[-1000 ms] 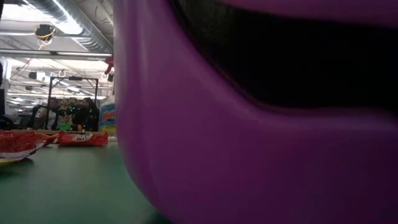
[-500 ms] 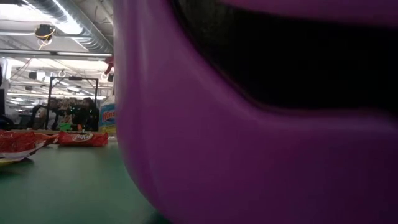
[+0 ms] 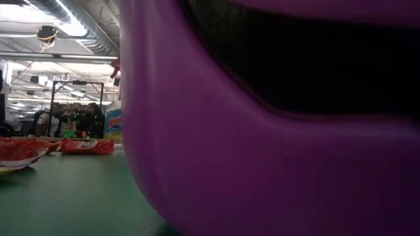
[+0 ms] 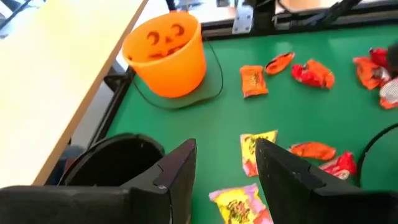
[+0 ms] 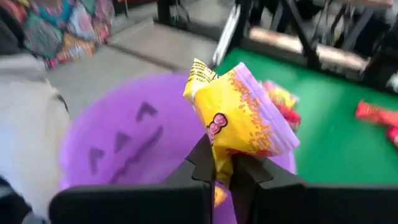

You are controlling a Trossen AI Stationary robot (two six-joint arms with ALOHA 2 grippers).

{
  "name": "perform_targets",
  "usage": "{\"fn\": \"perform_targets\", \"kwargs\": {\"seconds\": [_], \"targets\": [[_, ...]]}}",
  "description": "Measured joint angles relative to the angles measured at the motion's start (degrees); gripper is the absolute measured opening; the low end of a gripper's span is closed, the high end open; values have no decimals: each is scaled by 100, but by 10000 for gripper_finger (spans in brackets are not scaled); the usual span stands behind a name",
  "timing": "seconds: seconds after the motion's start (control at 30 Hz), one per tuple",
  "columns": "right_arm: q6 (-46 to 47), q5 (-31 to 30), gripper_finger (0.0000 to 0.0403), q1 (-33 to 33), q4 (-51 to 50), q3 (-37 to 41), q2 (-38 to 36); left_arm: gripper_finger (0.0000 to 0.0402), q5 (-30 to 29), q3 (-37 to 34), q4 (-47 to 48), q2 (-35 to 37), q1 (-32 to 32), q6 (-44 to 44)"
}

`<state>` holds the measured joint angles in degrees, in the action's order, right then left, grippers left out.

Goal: Sort candy
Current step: Put the yellow candy into the violet bucket, then put the orange chocolate into the orange bucket

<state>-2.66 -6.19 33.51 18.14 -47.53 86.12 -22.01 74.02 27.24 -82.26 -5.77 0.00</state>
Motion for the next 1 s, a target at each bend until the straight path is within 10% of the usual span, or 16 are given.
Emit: {"fn": "perform_targets", "kwargs": {"seconds": [0.37, 1.0], "targets": [[539, 278, 40, -91, -318, -494, 346, 157, -193, -2, 171, -2, 54, 7], [680, -615, 205, -89, -1656, -517, -407, 157, 202, -2, 369, -2, 8, 121]]}}
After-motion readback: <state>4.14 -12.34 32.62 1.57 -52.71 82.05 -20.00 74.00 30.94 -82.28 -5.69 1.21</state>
